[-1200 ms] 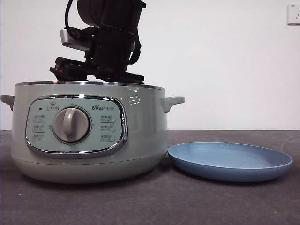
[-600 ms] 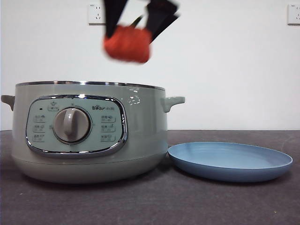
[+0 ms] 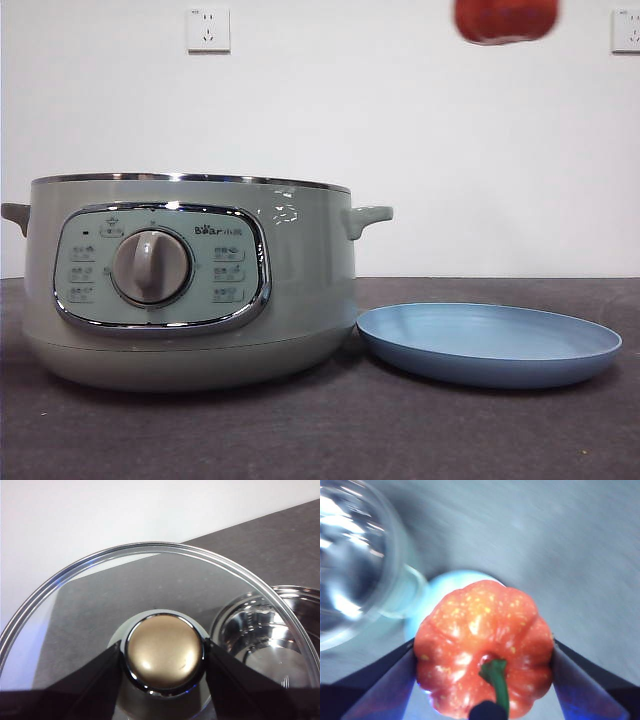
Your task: Take the pumpkin out from the steamer,put the pumpkin in the blue plate,close the lid
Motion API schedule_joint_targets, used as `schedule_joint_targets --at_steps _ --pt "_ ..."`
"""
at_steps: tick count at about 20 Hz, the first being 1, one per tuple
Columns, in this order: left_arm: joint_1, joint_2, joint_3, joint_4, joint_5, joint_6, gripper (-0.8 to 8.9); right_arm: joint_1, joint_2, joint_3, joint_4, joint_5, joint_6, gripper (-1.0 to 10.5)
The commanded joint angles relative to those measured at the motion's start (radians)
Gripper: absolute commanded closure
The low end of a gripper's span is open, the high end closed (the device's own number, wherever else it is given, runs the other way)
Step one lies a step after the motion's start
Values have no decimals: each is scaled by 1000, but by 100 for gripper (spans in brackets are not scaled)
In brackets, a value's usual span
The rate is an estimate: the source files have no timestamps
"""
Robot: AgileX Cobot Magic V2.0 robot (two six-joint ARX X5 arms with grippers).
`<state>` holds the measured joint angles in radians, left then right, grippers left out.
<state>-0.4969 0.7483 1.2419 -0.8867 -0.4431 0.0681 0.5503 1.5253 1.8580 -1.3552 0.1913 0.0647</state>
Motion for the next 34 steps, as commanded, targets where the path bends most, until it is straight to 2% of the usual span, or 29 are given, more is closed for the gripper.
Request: schedule_joint_targets --at_steps 1,5,7,13,19,24,26,28,32,34 --pt "-2 -11 11 56 25 2 822 0 -56 -131 -14 32 49 959" --pt "-2 -11 11 56 34 -13 822 0 -153 -376 111 35 70 959" --pt "-2 -11 11 56 42 -13 822 0 -172 -492 212 6 74 959" --pt "-2 -11 11 57 82 -16 822 -1 -136 -791 629 -85 72 959" --pt "-2 -11 11 58 82 -20 822 -31 29 -814 770 -87 56 959" --pt "-2 -11 11 58 82 -20 822 -58 113 -814 782 -88 76 926" --pt "-2 -11 11 58 82 -20 822 -60 113 -814 777 -89 77 784" --pt "-2 -11 11 58 82 -20 822 -67 113 -814 766 -90 77 718" --pt "-2 -11 11 58 82 -20 822 -85 113 -814 747 -165 77 551" --pt "-2 -11 11 58 84 -20 822 -87 113 -814 747 -165 77 466"
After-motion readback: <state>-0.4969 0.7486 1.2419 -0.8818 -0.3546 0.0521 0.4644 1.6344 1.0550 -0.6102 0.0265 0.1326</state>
